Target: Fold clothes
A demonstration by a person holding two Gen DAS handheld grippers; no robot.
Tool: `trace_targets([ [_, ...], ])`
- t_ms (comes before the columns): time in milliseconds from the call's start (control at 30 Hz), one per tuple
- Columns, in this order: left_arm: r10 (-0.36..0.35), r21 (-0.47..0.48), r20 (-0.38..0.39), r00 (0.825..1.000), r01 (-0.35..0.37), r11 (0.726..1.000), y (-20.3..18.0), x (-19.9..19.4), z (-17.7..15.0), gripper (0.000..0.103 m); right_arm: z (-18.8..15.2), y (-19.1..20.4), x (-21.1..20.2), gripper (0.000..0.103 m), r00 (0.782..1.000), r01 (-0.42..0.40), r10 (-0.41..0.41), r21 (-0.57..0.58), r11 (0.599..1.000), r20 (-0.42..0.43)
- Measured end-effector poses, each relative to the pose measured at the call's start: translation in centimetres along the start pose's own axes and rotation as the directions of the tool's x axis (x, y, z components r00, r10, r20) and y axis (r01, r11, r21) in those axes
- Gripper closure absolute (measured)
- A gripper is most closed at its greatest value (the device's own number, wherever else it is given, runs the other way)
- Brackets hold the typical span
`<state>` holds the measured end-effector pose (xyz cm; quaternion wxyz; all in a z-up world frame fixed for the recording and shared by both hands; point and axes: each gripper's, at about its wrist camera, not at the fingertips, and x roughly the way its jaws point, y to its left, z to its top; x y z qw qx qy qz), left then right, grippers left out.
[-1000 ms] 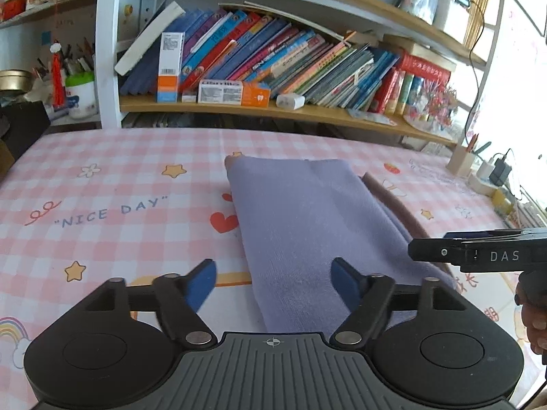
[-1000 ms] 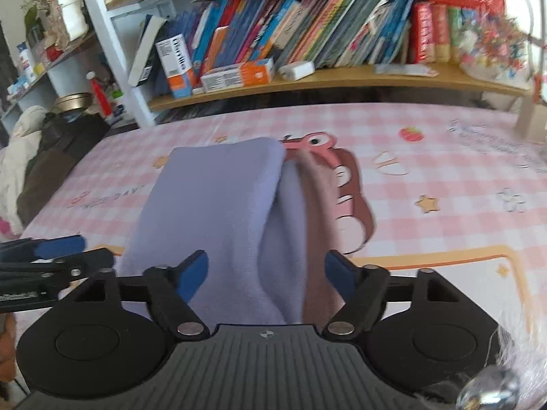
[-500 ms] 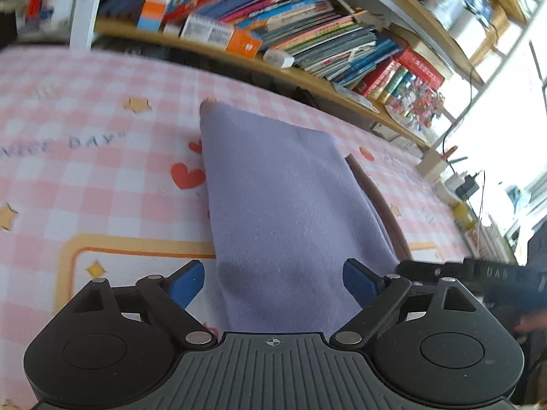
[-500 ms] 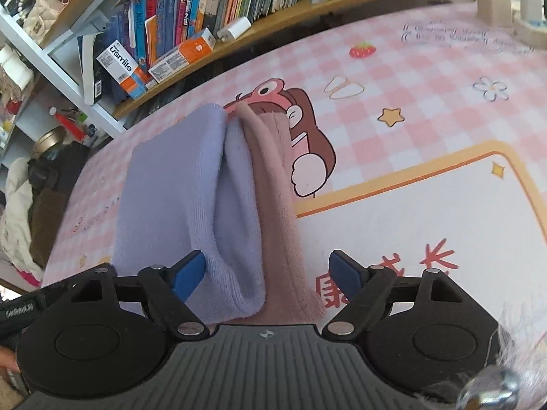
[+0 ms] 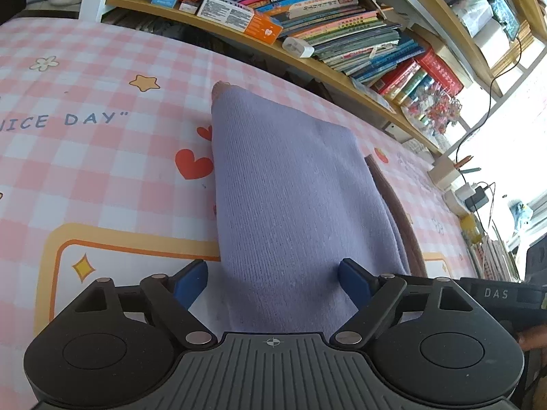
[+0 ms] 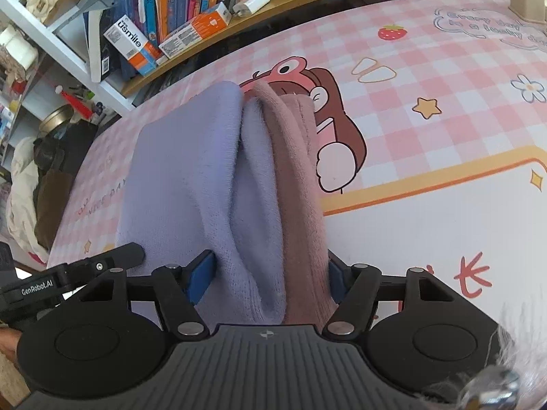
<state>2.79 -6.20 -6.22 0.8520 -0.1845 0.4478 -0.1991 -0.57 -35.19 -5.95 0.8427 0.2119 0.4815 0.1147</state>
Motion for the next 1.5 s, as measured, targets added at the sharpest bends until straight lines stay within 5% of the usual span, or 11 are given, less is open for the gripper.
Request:
trace_targets([
  [200, 0.015, -0.019, -0.006, 1.000, -0.015, 1.000, -0.3, 0.2, 0.3, 0.037, 0.1, 0.8, -0.1, 0.065, 1.000, 0.000, 0.000, -0.048, 0.999, 0.001],
  [300, 0.060, 0.064, 0.042, 0.997, -0.063, 0.996, -1.9, -0.7, 0.1, 0.053, -0.2, 2.8, -0.9, 0.076, 0.998, 0.048, -0.038, -0.165, 0.985, 0.058],
  [433, 0.128, 0.264, 0.136, 0.983, -0.160, 0.951, -5.6, -1.9, -0.7, 0.058, -2.8, 8.3, -2.3, 0.082, 0.971, 0.185, -0.077, -0.511, 0.839, 0.226],
  [533, 0.145, 0.319, 0.126, 0.981, -0.178, 0.931, -6.2, -1.6, -0.8, 0.057, -4.1, 10.1, -1.9, 0.084, 0.966, 0.216, -0.077, -0.607, 0.765, 0.246],
  [633, 0.135, 0.242, 0.077, 0.988, -0.150, 0.959, -4.6, -1.5, -0.3, 0.051, -3.6, 9.2, -1.5, 0.076, 0.966, 0.227, -0.116, -0.551, 0.803, 0.229],
  [667, 0.129, 0.210, 0.062, 0.990, -0.139, 0.968, -4.0, -1.5, -0.1, 0.049, -3.3, 8.4, -1.6, 0.066, 0.966, 0.231, -0.135, -0.504, 0.832, 0.220],
  [833, 0.059, 0.128, 0.007, 0.998, -0.060, 0.990, -2.1, -0.8, 0.4, 0.043, -1.1, 3.4, -1.3, 0.045, 0.990, 0.115, -0.099, -0.177, 0.978, 0.096],
  [1100, -0.050, 0.008, -0.061, 0.997, 0.050, 0.999, 0.4, 0.5, 1.2, 0.036, -0.6, 0.6, 0.1, 0.038, 1.000, -0.004, 0.003, 0.040, 0.999, 0.020],
  [1267, -0.105, -0.031, -0.062, 0.993, 0.103, 0.994, 0.9, 1.3, 1.5, 0.040, 0.5, 0.3, 1.1, 0.039, 0.998, -0.060, 0.060, 0.039, 0.997, 0.003],
  [1400, -0.093, -0.038, -0.059, 0.994, 0.091, 0.995, 0.8, 1.6, 1.8, 0.048, 1.4, 0.5, 2.0, 0.061, 0.998, -0.058, 0.058, 0.046, 0.997, -0.004],
  [1500, -0.022, 0.068, -0.038, 0.999, 0.024, 0.997, -1.2, 1.0, 1.6, 0.055, 0.9, 3.1, 1.4, 0.069, 0.998, 0.030, -0.025, -0.106, 0.994, 0.050],
])
